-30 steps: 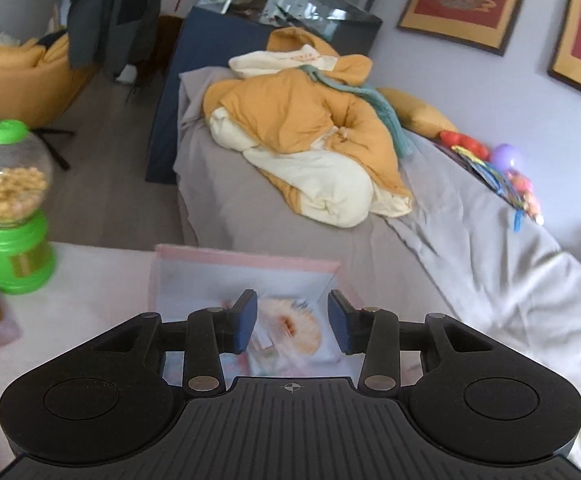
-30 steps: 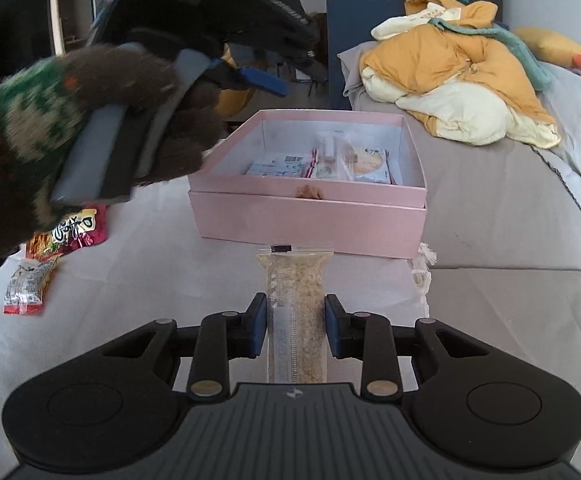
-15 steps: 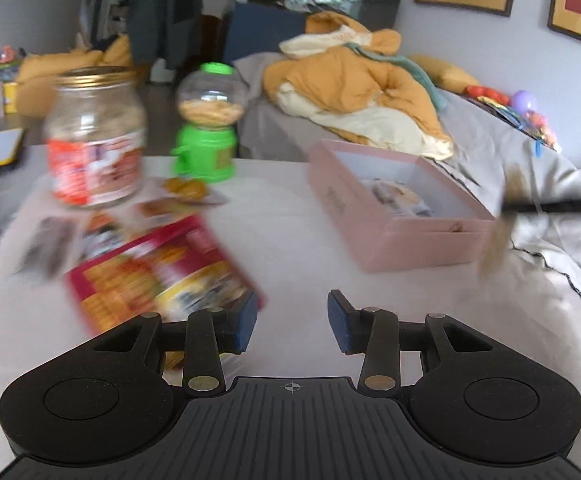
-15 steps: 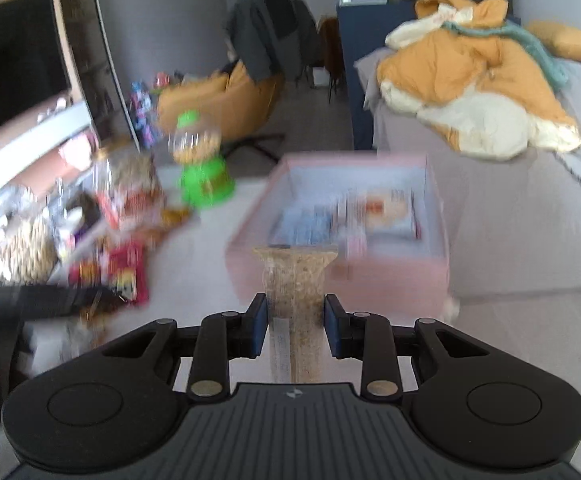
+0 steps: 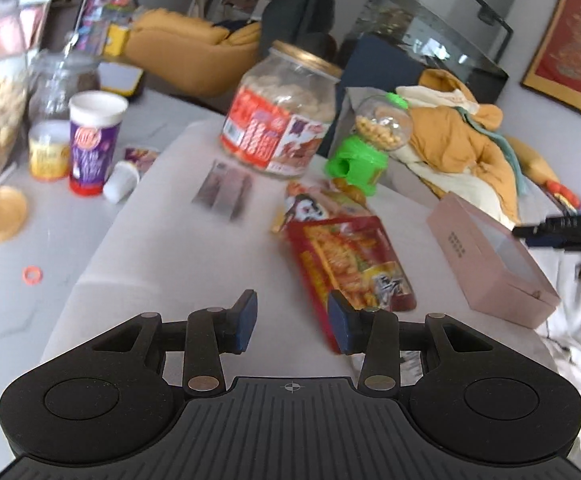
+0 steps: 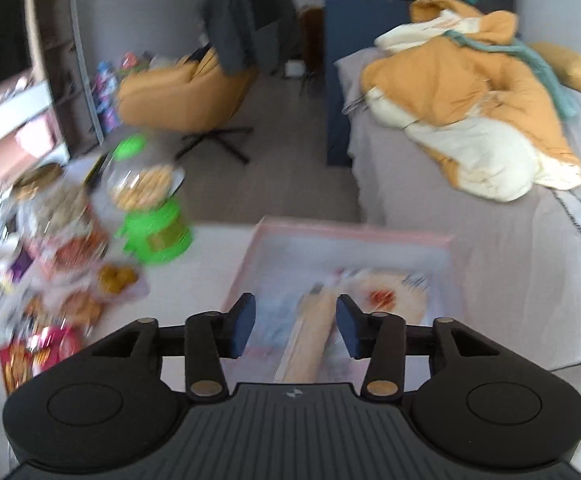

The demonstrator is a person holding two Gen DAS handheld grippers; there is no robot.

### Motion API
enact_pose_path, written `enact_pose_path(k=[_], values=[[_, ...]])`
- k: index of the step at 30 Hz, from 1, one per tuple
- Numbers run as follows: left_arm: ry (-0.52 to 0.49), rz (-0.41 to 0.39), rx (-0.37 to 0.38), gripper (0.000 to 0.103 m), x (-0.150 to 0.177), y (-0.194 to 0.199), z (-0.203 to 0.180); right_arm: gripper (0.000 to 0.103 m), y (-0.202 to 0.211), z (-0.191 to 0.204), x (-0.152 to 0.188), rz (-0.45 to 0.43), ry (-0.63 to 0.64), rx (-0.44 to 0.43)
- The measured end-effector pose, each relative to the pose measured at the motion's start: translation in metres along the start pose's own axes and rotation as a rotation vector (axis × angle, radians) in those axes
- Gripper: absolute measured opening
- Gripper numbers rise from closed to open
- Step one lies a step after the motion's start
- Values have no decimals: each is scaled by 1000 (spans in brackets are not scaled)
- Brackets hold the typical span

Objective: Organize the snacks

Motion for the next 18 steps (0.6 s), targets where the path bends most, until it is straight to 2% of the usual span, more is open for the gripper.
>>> enact_pose_path(k=[4, 5, 7, 9, 11, 14, 16, 18], values=[[24, -13, -1, 44, -1, 0, 6, 46, -2, 50, 28, 78, 62, -100], [27, -19, -8, 44, -1, 1, 8, 53, -1, 67, 35, 95, 80, -140], [30, -30, -29, 44, -3, 3, 12, 76, 5, 102, 50, 76, 141, -136], [38, -34, -52, 44, -3, 7, 18, 74, 10, 147, 70, 93, 237, -218], [60, -34, -74, 44, -2, 10, 24, 73, 17, 181, 89, 102, 273, -300], [86, -40, -79, 44, 0, 16, 29, 73, 16, 229, 121, 174, 362, -393], [77, -40, -77, 44, 1, 19, 28, 70, 8, 247, 137, 200, 428, -361], [54, -39, -69, 44, 0, 21, 23, 71, 9, 249, 142, 159, 455, -332]])
Point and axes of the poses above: each gripper's, at about its wrist camera, not at the fingertips, and y roughly against the way its jaws point, z to its left, x to its underside, the point moved 5 cm from there along -y, roughly the way its jaws point
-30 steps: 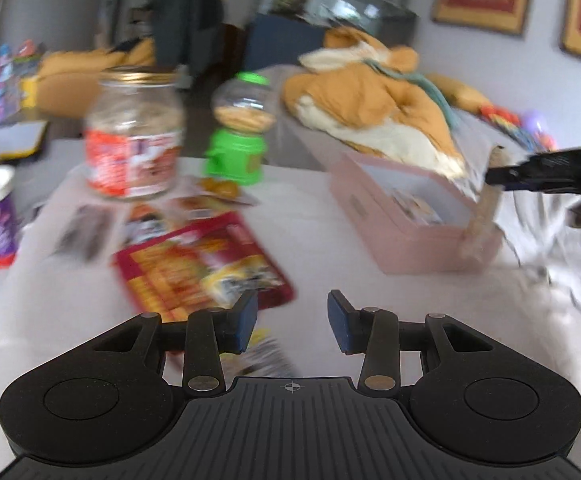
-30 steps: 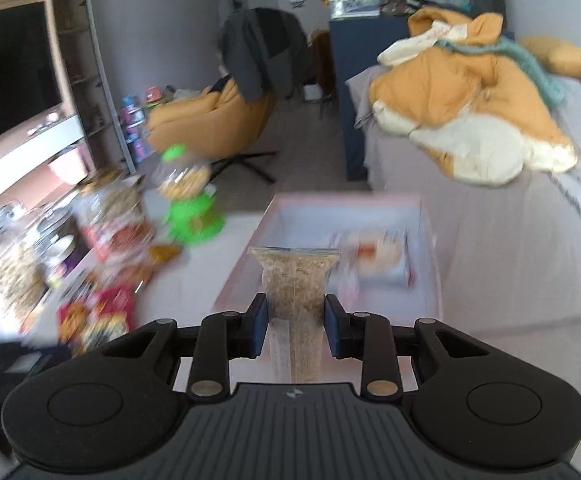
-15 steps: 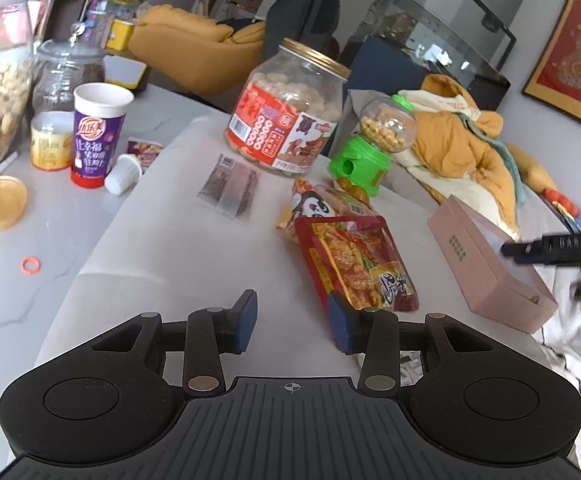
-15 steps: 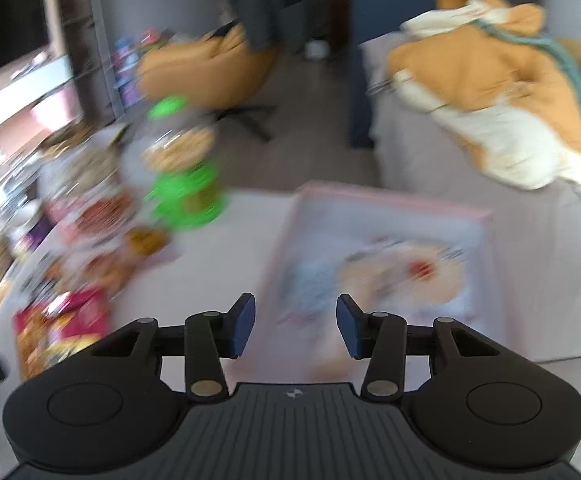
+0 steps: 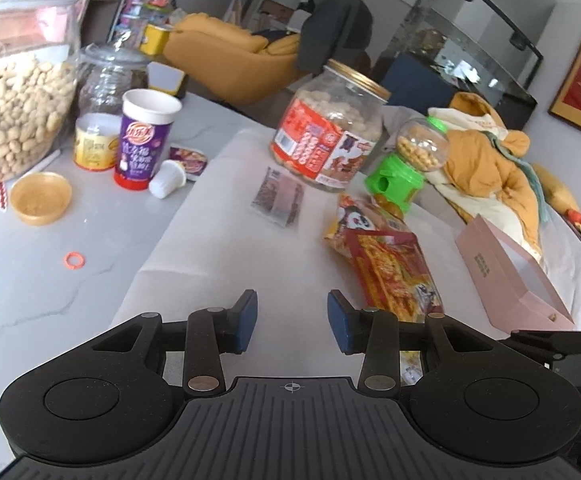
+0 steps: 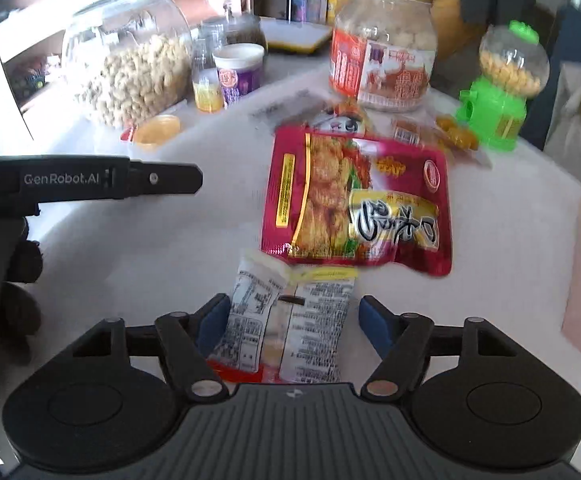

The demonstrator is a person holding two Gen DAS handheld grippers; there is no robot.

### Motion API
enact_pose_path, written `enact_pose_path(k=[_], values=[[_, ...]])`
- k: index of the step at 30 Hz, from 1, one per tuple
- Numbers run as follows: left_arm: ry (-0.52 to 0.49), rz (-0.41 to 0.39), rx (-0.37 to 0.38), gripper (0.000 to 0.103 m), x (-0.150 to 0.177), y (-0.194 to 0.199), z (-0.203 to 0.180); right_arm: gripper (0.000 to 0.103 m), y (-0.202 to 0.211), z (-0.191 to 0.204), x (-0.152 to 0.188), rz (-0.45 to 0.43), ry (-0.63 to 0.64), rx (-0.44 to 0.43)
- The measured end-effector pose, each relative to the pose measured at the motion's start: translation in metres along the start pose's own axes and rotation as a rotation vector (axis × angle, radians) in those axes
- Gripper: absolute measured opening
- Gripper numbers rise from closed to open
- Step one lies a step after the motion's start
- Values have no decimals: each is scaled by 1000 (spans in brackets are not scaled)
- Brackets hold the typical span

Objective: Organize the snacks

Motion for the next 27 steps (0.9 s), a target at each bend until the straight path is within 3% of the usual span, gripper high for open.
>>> enact_pose_path(k=[3, 8, 11, 16, 17, 19, 22, 27], values=[[-29, -2, 19, 44, -4, -2, -9, 57, 8, -16, 8, 5, -34, 1], [-114, -37, 65, 44, -25, -16, -30, 57, 27, -65, 37, -22, -92, 118], [-141, -60, -7, 44, -55, -42, -26, 61, 36, -89, 54, -34, -140, 152], [-238, 64, -170, 44, -81, -105, -18, 68, 45, -117, 77, -89, -243, 128], [-255, 106, -178, 45, -80, -117, -18, 69, 46, -116, 80, -101, -238, 136], [-274, 98, -155, 46, -80, -126, -20, 71, 47, -113, 85, -129, -224, 153], [-342, 117, -192, 50, -77, -137, -30, 73, 48, -110, 89, -176, -227, 170], [-379, 118, -221, 52, -79, -148, -36, 81, 48, -111, 87, -171, -224, 134]])
Point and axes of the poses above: each gripper's, at about its wrist camera, not at the fingertips, and y roughly against the way its jaws point, z to its left, x to its underside, the point moved 5 cm from there along -y, roughly the way its jaws point
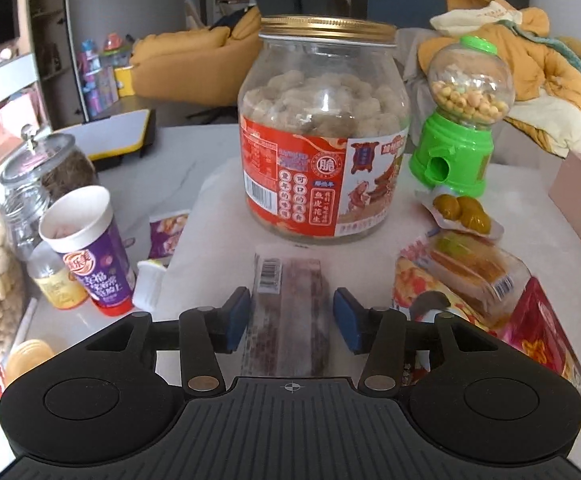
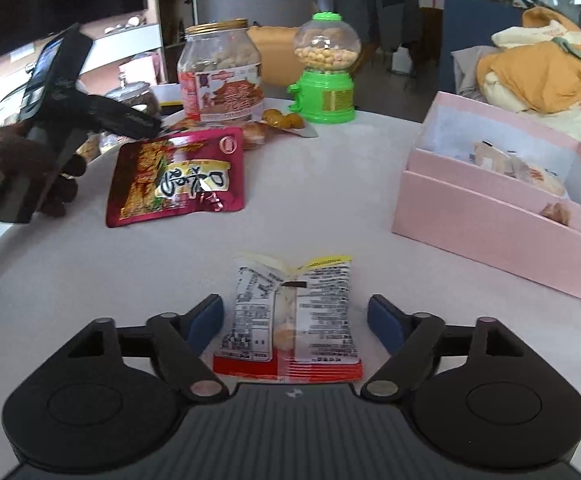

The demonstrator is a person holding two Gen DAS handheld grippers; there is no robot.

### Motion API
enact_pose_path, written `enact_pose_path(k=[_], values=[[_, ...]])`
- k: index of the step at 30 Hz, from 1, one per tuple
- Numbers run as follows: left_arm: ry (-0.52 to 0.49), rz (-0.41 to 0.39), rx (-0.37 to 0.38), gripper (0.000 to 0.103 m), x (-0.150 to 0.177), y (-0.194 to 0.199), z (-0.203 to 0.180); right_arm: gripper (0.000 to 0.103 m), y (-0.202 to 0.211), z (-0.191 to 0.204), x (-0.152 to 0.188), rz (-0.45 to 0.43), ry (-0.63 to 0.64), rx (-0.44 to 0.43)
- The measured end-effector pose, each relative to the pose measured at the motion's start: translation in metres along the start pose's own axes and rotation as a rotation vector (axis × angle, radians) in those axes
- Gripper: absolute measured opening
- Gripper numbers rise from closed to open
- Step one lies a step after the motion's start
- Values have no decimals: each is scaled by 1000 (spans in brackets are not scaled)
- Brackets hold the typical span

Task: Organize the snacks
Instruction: 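Grasp the brown wrapped bar with the left tool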

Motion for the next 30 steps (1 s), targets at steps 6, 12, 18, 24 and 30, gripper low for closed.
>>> enact_pose_path(k=[6, 12, 18, 24, 30], values=[[157, -37, 87, 43, 13, 34, 19, 81, -1, 0, 0, 1, 7, -9], [176, -127, 160, 43, 30, 113, 4, 85, -2, 1, 0, 13, 15, -22], [102, -93, 364, 43, 63, 138, -79, 85, 1, 1, 1, 33, 38, -45], [53, -62, 356, 44, 90, 129, -140, 84, 25, -25, 17, 41, 76, 39], [27, -39, 252, 44, 111, 115, -150, 83, 49, -72, 25, 56, -12, 210]])
Point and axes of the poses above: each gripper's, at about its wrist camera, not at the fingertips, and y roughly against the way its jaws point, z to its left, x to its underside, the point moved 5 cm from there along -y, roughly the way its jaws point
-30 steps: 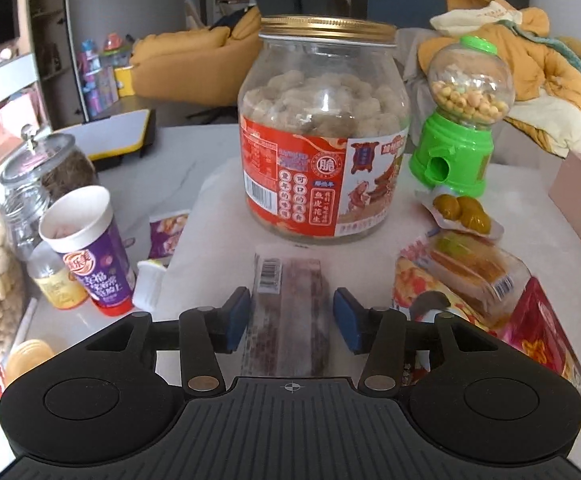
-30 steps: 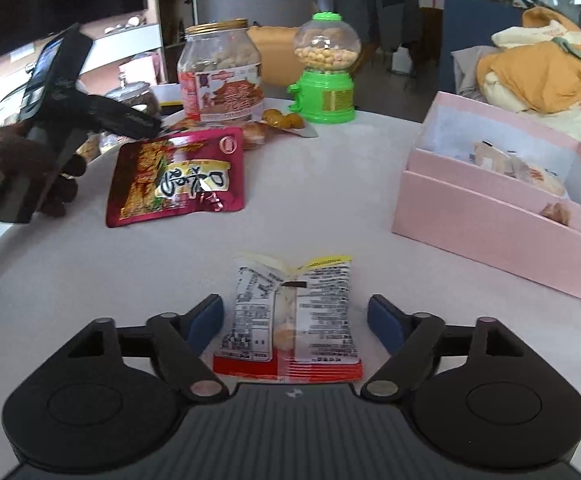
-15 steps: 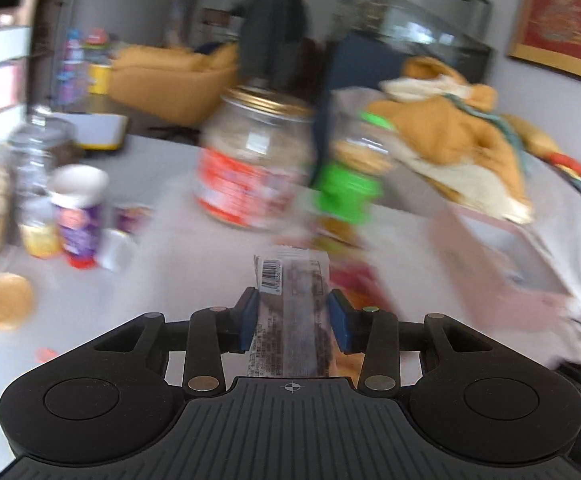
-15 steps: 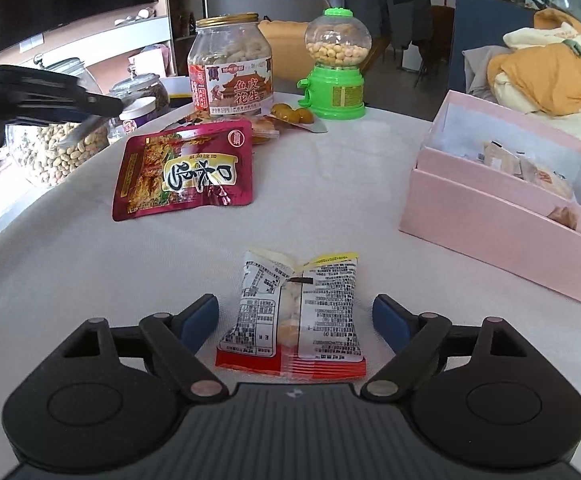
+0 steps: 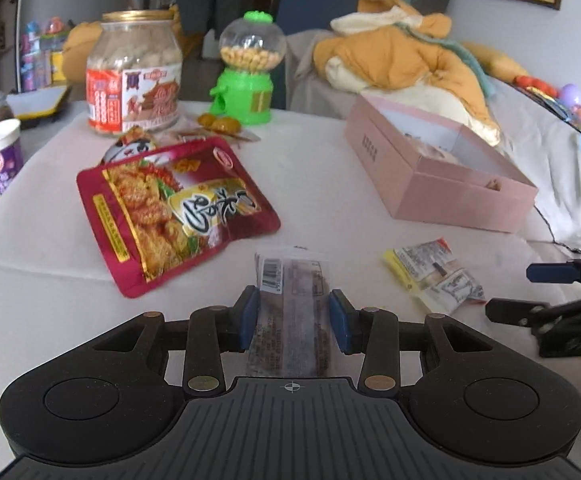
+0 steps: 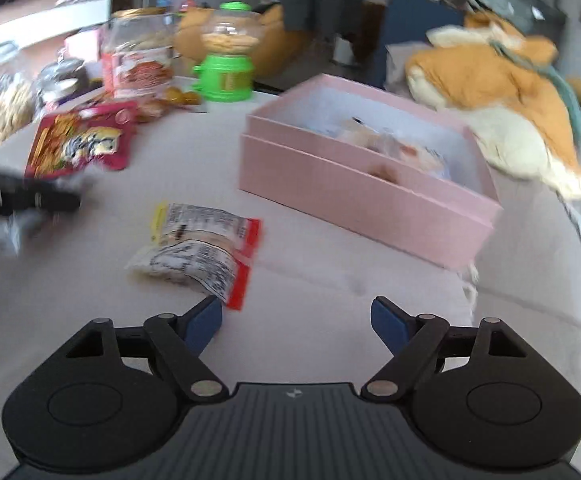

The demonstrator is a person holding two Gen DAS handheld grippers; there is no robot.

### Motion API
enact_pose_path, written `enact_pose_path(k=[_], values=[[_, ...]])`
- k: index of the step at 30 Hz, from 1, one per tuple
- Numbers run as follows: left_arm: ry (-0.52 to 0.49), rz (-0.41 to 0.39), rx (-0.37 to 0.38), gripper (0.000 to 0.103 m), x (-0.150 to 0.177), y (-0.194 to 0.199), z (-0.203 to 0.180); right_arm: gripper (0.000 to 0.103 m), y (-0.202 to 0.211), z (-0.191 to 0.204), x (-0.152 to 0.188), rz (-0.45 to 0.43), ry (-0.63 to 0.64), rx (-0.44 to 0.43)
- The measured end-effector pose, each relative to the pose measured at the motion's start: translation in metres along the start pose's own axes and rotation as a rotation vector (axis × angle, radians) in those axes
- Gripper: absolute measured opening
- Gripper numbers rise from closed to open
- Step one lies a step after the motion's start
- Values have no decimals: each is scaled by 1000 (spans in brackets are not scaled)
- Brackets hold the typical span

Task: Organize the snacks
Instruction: 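Grasp the brown wrapped bar with the left tool, then carry the brown bar toward the pink box while the right tool grasps a white pack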

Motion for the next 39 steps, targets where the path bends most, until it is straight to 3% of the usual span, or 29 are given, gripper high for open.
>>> enact_pose_path(k=[3, 6, 11, 13, 16, 17, 19, 22, 26, 33, 35, 37, 39], values=[[-29, -21, -22, 44, 6, 3, -3, 83, 4, 2, -6, -7, -88, -103], [-58, -24, -45, 44, 6, 3, -7, 83, -4, 13, -19, -20, -142, -142], [-69, -27, -51, 44, 4, 1, -9, 83, -39, 47, -37, 32, -112, -140], [-57, -30, -41, 44, 5, 2, -7, 82, -46, 58, -41, 22, -63, -79], [-42, -34, -29, 44, 5, 3, -5, 71, -40, 64, -42, 35, -32, -98], [-40, -34, -27, 44, 5, 3, -5, 57, -37, 64, -40, 38, -24, -115], [-38, -35, -25, 44, 5, 3, -5, 55, -27, 61, -35, 44, 2, -120], [-34, -36, -22, 44, 5, 3, -4, 53, -10, 49, -23, 31, 41, -61], [-50, -33, -35, 44, 6, 2, -6, 53, 9, 22, -14, 25, -5, -36], [-121, -15, -76, 43, 6, 2, -16, 53, 37, -18, -10, -68, -82, 30], [-116, 5, -27, 43, 5, 5, -24, 53, 42, -25, -6, -92, -101, 29], [-100, 6, 81, 43, -6, 8, -39, 53, 46, -29, 0, -112, -108, 28], [-127, -59, 145, 43, -37, 14, -65, 53, 47, -32, 7, -127, -103, 36]])
Point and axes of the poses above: each gripper's, at about its wrist camera, not at the fingertips, and y roughly against the way its jaws point, z to its left, x to its underside, the point moved 5 cm from there along -y, roughly the way its jaws point
